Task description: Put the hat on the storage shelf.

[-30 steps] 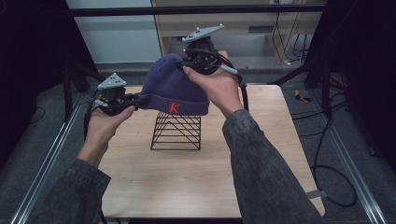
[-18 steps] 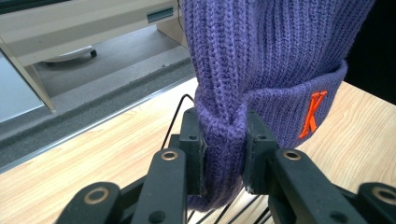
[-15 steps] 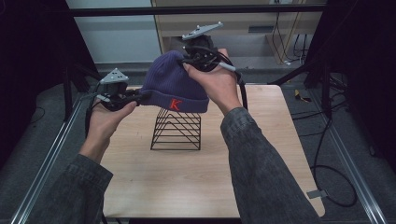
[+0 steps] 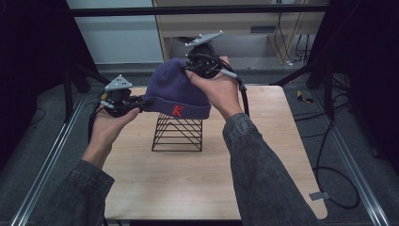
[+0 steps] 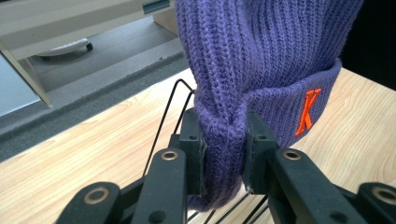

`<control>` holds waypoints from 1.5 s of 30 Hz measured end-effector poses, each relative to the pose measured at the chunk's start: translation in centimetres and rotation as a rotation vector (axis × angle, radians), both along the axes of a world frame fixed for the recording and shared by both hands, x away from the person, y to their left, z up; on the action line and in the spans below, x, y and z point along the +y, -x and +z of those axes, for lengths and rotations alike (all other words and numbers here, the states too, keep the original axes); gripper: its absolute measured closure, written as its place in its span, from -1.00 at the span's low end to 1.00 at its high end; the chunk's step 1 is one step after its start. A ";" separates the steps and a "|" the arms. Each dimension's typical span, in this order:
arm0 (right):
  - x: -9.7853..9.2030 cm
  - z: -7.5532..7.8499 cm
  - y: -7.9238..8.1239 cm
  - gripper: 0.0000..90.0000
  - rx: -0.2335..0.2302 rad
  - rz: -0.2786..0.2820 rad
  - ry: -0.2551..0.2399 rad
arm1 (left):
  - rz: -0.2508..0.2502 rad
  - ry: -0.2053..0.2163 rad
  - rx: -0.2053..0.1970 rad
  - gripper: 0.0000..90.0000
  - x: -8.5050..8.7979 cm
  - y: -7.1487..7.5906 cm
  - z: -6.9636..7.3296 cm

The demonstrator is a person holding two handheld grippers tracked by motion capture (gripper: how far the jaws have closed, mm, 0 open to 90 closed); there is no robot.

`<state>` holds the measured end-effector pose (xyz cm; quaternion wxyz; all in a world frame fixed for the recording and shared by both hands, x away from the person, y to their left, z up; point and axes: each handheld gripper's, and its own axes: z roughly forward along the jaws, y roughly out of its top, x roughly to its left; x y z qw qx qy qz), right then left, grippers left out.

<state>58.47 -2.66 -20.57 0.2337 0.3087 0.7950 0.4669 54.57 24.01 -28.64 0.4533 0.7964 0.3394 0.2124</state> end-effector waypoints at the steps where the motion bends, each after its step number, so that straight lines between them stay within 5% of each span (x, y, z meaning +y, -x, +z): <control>1: 0.0 -0.1 0.0 0.72 0.003 0.000 -0.002 | 0.001 -0.004 0.003 0.62 0.0 0.0 -0.1; 13: 0.6 -2.5 -0.7 0.71 0.050 0.009 0.018 | 0.016 -0.028 0.037 0.62 0.5 -0.6 -2.4; 45: 1.1 -4.1 0.9 0.70 0.077 0.093 0.016 | 0.023 0.011 0.056 0.61 1.7 -0.3 -5.4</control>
